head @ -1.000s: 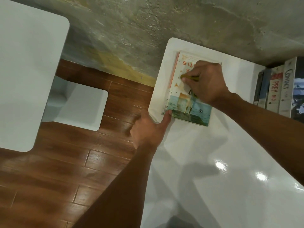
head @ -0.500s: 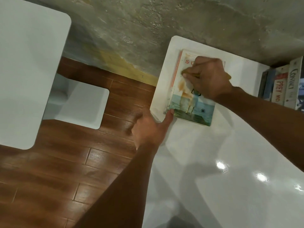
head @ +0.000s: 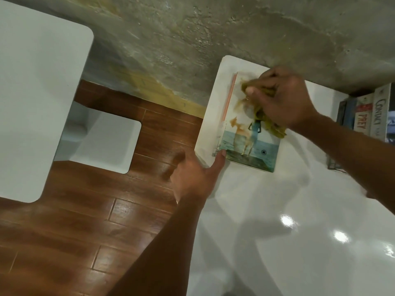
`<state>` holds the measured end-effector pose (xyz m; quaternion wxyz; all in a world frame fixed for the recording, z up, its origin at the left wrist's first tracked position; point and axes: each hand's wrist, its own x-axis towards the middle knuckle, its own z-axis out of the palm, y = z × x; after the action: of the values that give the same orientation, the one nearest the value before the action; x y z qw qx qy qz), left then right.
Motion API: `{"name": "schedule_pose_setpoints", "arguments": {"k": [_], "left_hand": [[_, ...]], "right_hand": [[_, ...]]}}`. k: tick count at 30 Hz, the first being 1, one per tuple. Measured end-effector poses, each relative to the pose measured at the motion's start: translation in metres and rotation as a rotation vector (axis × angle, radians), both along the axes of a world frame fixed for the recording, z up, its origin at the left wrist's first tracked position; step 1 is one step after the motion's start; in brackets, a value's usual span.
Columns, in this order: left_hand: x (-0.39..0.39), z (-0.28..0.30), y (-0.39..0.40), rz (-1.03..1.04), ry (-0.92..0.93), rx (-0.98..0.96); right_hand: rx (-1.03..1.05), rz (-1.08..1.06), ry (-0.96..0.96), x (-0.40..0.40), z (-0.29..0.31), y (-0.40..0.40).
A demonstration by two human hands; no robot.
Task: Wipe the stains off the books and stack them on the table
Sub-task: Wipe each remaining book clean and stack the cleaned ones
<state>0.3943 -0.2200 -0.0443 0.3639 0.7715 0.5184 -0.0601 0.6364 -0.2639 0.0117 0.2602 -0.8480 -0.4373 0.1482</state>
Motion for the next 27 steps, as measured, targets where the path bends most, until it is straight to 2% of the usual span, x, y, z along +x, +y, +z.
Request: {"name": "schedule_pose_setpoints", "arguments": {"k": [3, 7, 10, 14, 17, 20, 24, 27], "left_hand": [[0.001, 0.001, 0.003, 0.001, 0.004, -0.003], [0.0, 0.003, 0.003, 0.0, -0.008, -0.01], [0.002, 0.001, 0.005, 0.007, -0.003, 0.013], [0.001, 0.001, 0.004, 0.017, 0.005, -0.006], [0.002, 0.004, 0.004, 0.012, 0.001, -0.015], [0.003, 0.005, 0.004, 0.008, -0.008, -0.024], [0.002, 0.002, 0.004, 0.015, -0.006, -0.004], [0.001, 0.002, 0.002, 0.025, -0.008, 0.017]], "right_hand": [[-0.065, -0.07, -0.006, 0.016, -0.007, 0.009], [-0.125, 0.073, -0.118, 0.024, -0.02, 0.013], [-0.115, 0.104, -0.088, 0.017, -0.021, 0.02], [-0.169, 0.27, -0.068, 0.019, -0.016, 0.02], [-0.172, 0.169, -0.064, 0.027, -0.009, 0.023], [-0.202, 0.302, -0.044, 0.023, -0.007, 0.025], [-0.19, 0.122, -0.071, 0.029, -0.003, 0.029], [-0.224, 0.31, -0.032, 0.013, -0.003, 0.021]]}}
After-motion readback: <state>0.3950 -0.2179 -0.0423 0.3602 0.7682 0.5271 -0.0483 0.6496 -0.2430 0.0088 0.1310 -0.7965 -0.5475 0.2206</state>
